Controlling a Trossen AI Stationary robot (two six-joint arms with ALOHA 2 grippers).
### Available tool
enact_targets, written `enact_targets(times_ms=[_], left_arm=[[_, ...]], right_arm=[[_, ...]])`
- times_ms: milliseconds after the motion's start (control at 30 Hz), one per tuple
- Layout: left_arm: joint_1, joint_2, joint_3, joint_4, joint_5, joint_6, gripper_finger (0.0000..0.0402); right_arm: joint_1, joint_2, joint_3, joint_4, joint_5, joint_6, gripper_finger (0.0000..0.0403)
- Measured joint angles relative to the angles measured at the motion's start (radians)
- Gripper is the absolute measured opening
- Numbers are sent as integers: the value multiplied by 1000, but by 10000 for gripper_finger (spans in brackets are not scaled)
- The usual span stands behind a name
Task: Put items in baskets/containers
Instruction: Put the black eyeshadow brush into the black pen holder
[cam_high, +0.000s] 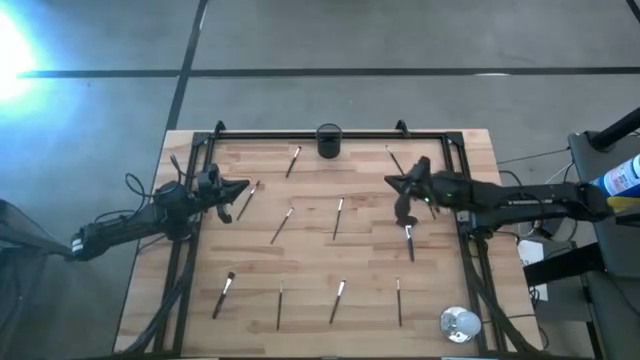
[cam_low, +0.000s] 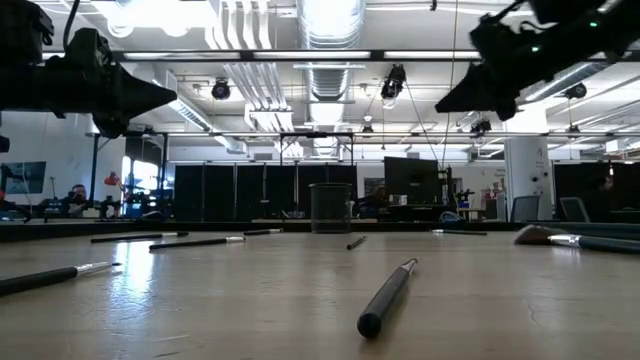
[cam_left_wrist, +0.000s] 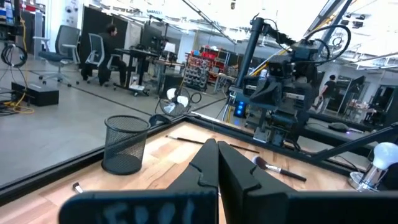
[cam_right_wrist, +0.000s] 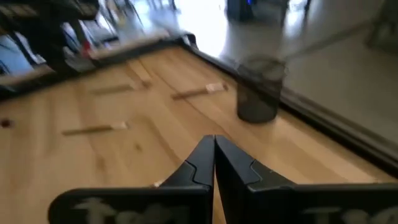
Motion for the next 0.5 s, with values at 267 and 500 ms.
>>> enact_targets(times_ms=[267,500], left_arm=[[0,0,0,0,0,-7,0],[0,0,-1,-1,1,-12,0]], right_arm=[[-241,227,178,-150,-168,20,8],[-511,474,331,-306,-292,-17,8]])
